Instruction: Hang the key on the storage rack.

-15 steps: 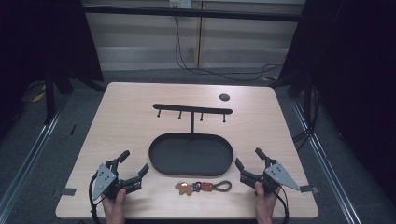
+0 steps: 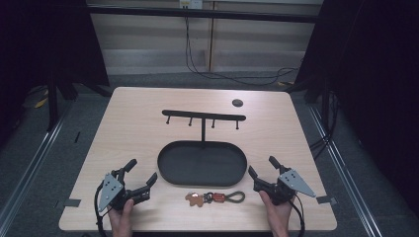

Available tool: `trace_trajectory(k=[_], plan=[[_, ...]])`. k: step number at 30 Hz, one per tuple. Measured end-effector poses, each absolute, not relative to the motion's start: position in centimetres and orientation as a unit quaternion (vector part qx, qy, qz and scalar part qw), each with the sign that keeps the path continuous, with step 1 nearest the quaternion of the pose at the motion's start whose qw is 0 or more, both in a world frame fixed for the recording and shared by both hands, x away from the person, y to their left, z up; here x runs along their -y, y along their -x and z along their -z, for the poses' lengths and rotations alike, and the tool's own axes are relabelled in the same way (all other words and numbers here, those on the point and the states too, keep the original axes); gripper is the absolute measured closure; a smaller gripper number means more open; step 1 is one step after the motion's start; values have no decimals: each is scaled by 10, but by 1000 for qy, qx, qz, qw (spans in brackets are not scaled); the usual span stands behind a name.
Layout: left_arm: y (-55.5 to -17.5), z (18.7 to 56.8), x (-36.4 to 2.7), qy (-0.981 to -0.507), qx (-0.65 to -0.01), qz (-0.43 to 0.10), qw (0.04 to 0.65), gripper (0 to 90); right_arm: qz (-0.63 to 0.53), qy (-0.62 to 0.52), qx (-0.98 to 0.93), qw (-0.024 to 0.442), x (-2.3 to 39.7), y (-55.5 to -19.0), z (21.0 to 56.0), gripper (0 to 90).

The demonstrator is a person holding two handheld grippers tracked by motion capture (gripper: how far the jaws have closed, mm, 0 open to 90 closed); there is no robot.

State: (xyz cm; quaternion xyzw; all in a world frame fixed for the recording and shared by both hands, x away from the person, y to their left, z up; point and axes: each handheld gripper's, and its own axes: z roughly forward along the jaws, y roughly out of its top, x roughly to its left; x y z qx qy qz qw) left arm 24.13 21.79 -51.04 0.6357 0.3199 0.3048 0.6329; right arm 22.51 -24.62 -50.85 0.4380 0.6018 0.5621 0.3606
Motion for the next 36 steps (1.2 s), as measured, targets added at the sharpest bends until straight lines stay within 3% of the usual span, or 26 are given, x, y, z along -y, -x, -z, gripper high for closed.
trace_trajectory(k=[6,18,26,36], plan=[[-241,510,-218,-637,-319,-305,631,157,-549,-455,-601,362,245,-226,508,258],[-243,510,-220,-646,-305,-307,628,157,-537,-449,-642,313,234,-230,498,306],[-243,510,-219,-643,-307,-307,631,157,-534,-444,-678,241,225,-242,465,366],[-242,510,-219,-643,-308,-306,631,157,-500,-435,-732,157,226,-259,450,442]])
